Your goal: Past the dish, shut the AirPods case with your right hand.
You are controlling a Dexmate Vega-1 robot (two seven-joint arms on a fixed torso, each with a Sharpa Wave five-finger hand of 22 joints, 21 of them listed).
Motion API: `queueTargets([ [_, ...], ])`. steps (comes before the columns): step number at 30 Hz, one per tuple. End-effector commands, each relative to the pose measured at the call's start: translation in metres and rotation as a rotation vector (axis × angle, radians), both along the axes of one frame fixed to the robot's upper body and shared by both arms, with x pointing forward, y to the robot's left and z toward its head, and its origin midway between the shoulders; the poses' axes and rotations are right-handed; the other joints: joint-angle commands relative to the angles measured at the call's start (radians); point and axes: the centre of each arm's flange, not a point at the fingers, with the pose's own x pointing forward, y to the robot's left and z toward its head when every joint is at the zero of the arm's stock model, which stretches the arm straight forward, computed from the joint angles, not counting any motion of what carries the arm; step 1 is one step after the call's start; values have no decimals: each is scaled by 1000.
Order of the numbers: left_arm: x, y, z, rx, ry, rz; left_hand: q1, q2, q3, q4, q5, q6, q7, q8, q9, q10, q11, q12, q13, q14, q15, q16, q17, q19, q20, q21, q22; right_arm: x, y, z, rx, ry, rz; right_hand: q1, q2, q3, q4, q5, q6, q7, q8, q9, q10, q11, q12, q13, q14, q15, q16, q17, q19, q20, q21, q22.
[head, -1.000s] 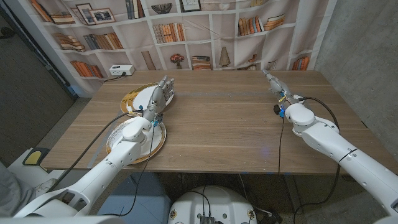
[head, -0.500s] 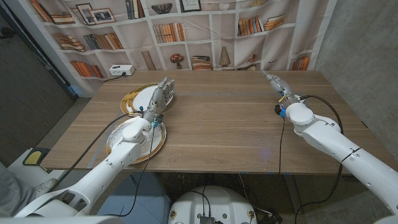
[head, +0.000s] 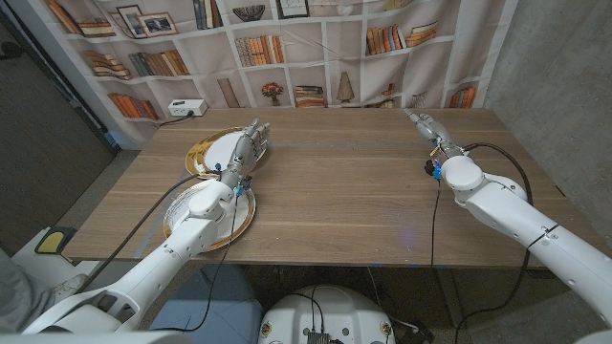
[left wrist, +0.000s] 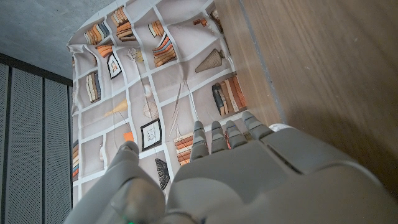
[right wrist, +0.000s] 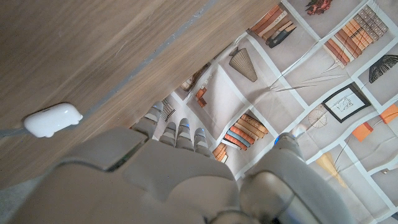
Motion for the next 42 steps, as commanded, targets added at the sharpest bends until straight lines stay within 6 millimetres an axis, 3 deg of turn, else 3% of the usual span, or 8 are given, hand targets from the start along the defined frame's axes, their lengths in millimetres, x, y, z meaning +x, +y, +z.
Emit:
queueTargets([
  [1,4,-4,-2,19,9,-9,5,7,0,-4,-1,12,0,5,3,10,4,5,4,-8,3,-2,4,-2,-2,-6,5,-6,0,5,-33,15,-68,13,-2,2,-7,-2,-1,-10,4,5,1,-4,5,2,-2,-1,10,4,-1,9,8,2],
  [35,7,-8,-7,47,26,-29,2,10,1,-10,-1,27,14,4,3,9,4,1,4,-12,1,-2,4,-1,-4,-16,5,-18,6,12,-80,84,-313,57,12,20,-33,-5,16,-5,7,6,35,5,18,2,6,4,15,3,19,10,13,2],
  [42,8,-8,-12,56,38,-21,3,12,2,-12,-1,28,14,4,3,8,4,0,4,-13,1,-2,4,-2,-3,-18,5,-17,13,9,-114,103,-370,66,12,22,-40,-7,22,6,8,7,49,22,22,2,14,20,18,3,27,7,15,2],
])
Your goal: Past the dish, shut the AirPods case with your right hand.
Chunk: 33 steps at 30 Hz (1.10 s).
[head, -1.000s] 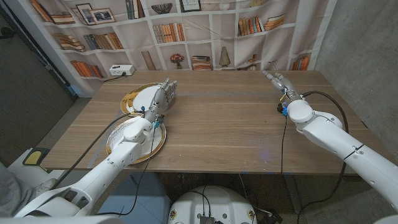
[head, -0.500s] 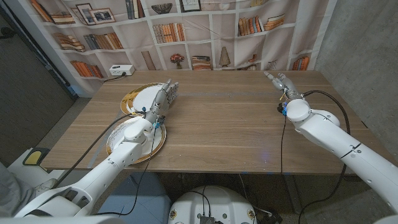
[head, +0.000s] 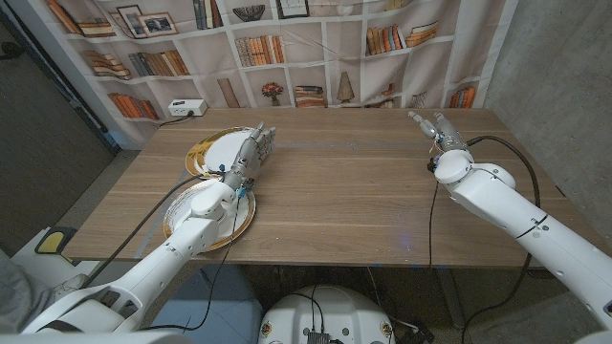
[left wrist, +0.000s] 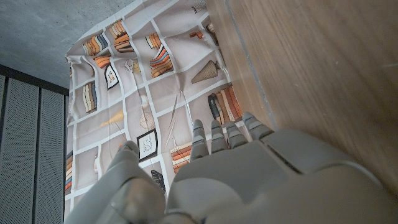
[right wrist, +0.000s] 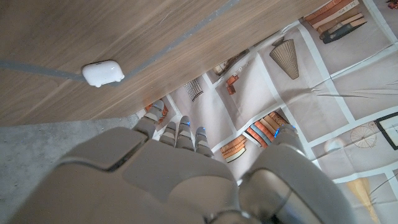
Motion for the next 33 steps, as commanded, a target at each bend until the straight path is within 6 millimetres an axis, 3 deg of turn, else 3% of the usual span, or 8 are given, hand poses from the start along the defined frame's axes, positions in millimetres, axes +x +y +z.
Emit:
queueTargets([
  [1,2,-1,-5,13,15,3,3,12,2,-4,-1,6,-2,4,3,3,0,0,4,-8,6,-3,4,-3,-3,-3,5,-2,10,-1,-47,31,-97,17,1,3,-7,-3,-1,13,3,1,11,13,6,2,2,8,10,3,10,0,6,2],
  [14,3,-1,-10,6,16,-9,4,14,3,-6,-2,7,0,2,3,3,-1,-1,4,-10,6,-3,4,-4,-4,-6,6,-2,19,1,-69,65,-176,24,-3,2,-14,-6,10,30,5,1,31,18,11,1,14,10,14,3,20,4,7,2],
  [18,4,-1,-12,-2,19,-10,4,15,3,-7,-2,6,-1,2,3,3,-2,-1,4,-10,5,-3,4,-3,-4,-7,6,-2,22,3,-66,96,-186,27,-12,-1,-18,-6,20,16,6,1,46,24,14,0,23,35,16,3,38,7,11,2],
  [24,7,-4,-16,-2,24,-17,4,16,4,-8,-2,7,-1,1,3,5,0,-1,4,-10,6,-3,4,-3,-3,-8,6,-1,28,6,-121,107,-249,27,-19,-4,-20,-6,19,21,4,1,49,29,13,0,28,42,18,3,40,19,10,2],
  [26,7,-4,-16,1,24,-18,4,16,4,-9,-2,8,-1,1,3,5,-1,-1,4,-11,6,-3,4,-3,-3,-8,6,0,30,7,-139,112,-269,27,-25,-8,-22,-5,13,1,0,1,55,38,14,-1,40,63,21,3,46,24,10,2],
  [33,8,-3,-12,29,25,-16,4,17,4,-10,-2,12,1,2,3,4,-3,-1,4,-12,7,-3,4,-3,-3,-9,6,3,30,9,-147,122,-277,28,-28,-9,-23,-5,12,-2,-1,2,64,40,15,-1,43,70,21,3,52,27,11,2],
])
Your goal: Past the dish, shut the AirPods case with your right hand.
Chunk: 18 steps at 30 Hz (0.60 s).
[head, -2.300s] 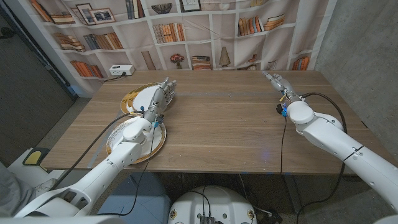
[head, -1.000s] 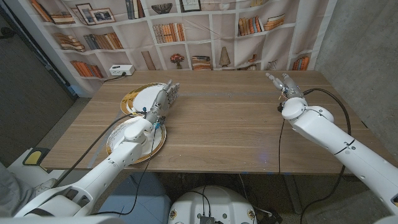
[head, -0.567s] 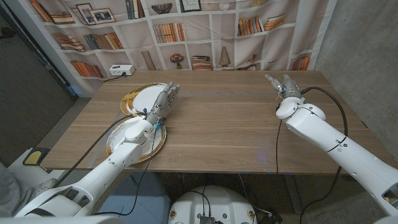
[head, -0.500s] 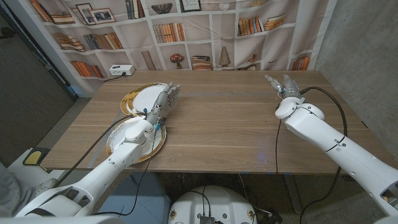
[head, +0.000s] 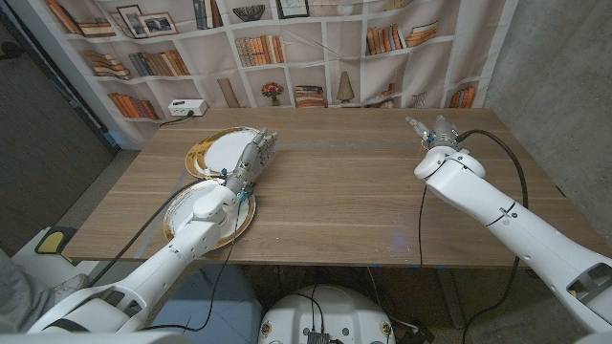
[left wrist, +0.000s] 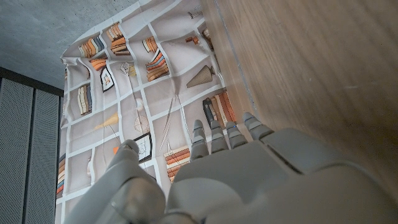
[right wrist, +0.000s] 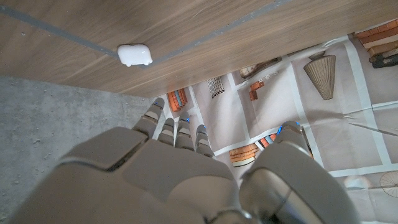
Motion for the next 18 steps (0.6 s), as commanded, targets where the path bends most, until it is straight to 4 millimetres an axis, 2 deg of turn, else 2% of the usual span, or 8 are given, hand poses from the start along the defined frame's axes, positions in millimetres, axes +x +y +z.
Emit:
queueTargets([
  [1,1,-1,3,26,1,-1,0,13,1,-8,-2,12,1,2,3,4,-3,-1,4,-6,0,-3,4,-3,-4,-3,6,4,3,4,-39,27,-50,0,-11,-1,-4,-1,-4,-7,-1,2,5,3,7,5,1,11,6,3,5,5,7,2],
  [2,1,0,3,28,0,-1,0,13,1,-8,-2,12,1,2,3,4,-3,-1,4,-6,0,-3,4,-3,-4,-3,6,4,3,4,-51,26,-57,0,-12,-2,-4,-1,-6,-11,-2,2,5,3,6,5,6,16,8,3,6,6,7,2],
  [3,0,0,4,29,-2,0,0,13,1,-8,-2,12,1,2,3,4,-2,-1,4,-6,1,-3,4,-3,-4,-3,6,4,4,5,-60,24,-69,0,-14,-3,-4,0,-7,-29,-3,2,5,2,5,5,14,28,10,3,10,9,7,2],
  [5,0,0,5,28,-4,1,0,13,1,-8,-2,13,1,2,3,4,-1,-1,4,-6,0,-3,4,-3,-3,-3,6,4,3,6,-55,29,-56,-1,-15,-4,-4,1,-4,-36,-2,2,8,-2,4,5,28,39,14,3,20,15,9,2],
  [13,-4,-1,8,41,-15,2,0,13,2,-10,-2,12,-1,1,3,3,-1,-2,4,-7,0,-3,4,-3,-4,-4,6,7,-6,7,-59,41,-67,-3,-18,-8,-3,2,-5,-36,-4,3,9,-10,2,5,41,30,17,3,34,19,11,2],
  [18,-6,1,9,43,-16,9,1,13,2,-12,-3,12,-2,1,3,4,-3,-2,4,-6,-1,-3,3,-3,-4,-5,6,3,-7,10,-67,46,-74,-4,-20,-9,-3,2,-14,-31,-8,3,14,-9,3,5,40,24,15,2,37,20,10,2],
])
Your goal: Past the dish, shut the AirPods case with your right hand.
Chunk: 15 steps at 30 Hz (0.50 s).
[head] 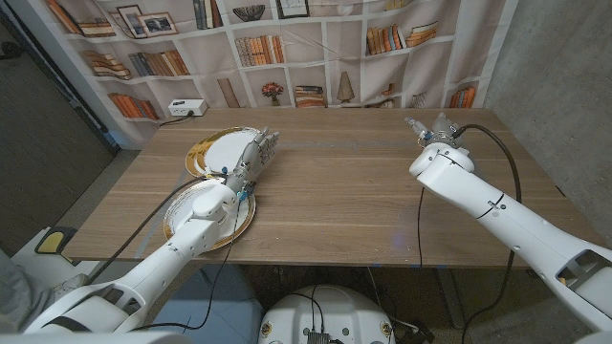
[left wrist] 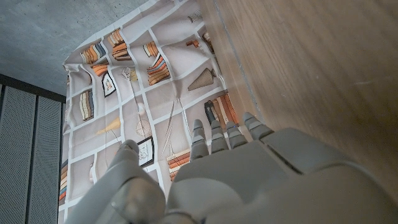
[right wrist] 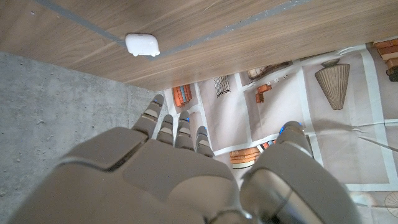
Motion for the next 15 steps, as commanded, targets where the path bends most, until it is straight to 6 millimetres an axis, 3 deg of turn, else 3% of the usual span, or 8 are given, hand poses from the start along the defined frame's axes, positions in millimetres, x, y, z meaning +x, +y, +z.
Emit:
queueTargets([
  [1,-5,2,2,13,-2,13,7,8,2,-6,-3,8,-5,0,3,4,-2,-2,4,-7,-1,-3,3,-3,-4,-1,6,-3,-6,5,-19,18,-23,2,-7,-5,1,2,-14,-1,-8,3,4,0,2,5,1,-6,6,2,4,1,1,2],
  [15,-9,2,3,10,-35,24,10,9,4,-13,-3,14,-7,1,3,13,-6,0,4,-2,-6,-1,3,7,-10,0,6,0,-12,9,-5,83,-50,-5,-10,-11,4,3,-30,10,-14,4,-16,21,-9,5,-14,2,-3,3,-6,5,-6,2],
])
